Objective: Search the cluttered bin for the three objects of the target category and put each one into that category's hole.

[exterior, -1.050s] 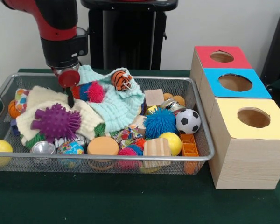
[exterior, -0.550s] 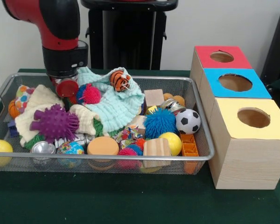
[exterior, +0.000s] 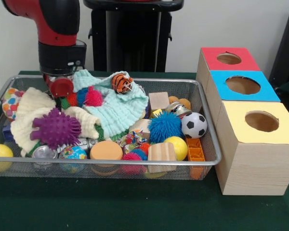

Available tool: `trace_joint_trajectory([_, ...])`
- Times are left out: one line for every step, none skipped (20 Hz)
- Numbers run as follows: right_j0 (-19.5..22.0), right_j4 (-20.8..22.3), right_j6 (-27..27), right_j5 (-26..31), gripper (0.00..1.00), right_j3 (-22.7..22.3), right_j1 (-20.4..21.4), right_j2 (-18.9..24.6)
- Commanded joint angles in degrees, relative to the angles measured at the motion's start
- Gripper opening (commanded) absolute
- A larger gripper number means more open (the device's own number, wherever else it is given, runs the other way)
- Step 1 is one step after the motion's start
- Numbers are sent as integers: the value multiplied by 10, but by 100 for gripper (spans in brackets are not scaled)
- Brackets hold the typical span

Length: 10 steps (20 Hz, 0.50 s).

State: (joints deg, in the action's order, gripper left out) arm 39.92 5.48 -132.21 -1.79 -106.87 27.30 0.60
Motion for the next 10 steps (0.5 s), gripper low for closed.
trace_joint_trajectory([20,-3,-34,60,0,1,114,24])
trace_joint_trajectory([24,-4,-22,82,0,5,125,28])
trace_joint_trajectory([29,-4,-11,103,0,8,136,32])
trace_joint_trajectory([32,-3,-2,119,0,11,145,36])
trace_joint_trajectory([36,-3,9,139,0,17,152,41])
trace_joint_trajectory([41,-2,20,158,0,23,159,46])
trace_joint_trajectory([47,2,35,177,0,34,164,52])
trace_joint_trajectory([48,4,47,201,0,47,168,53])
trace_joint_trajectory([49,6,60,224,0,60,173,53])
trace_joint_trajectory([47,8,69,250,0,72,179,51])
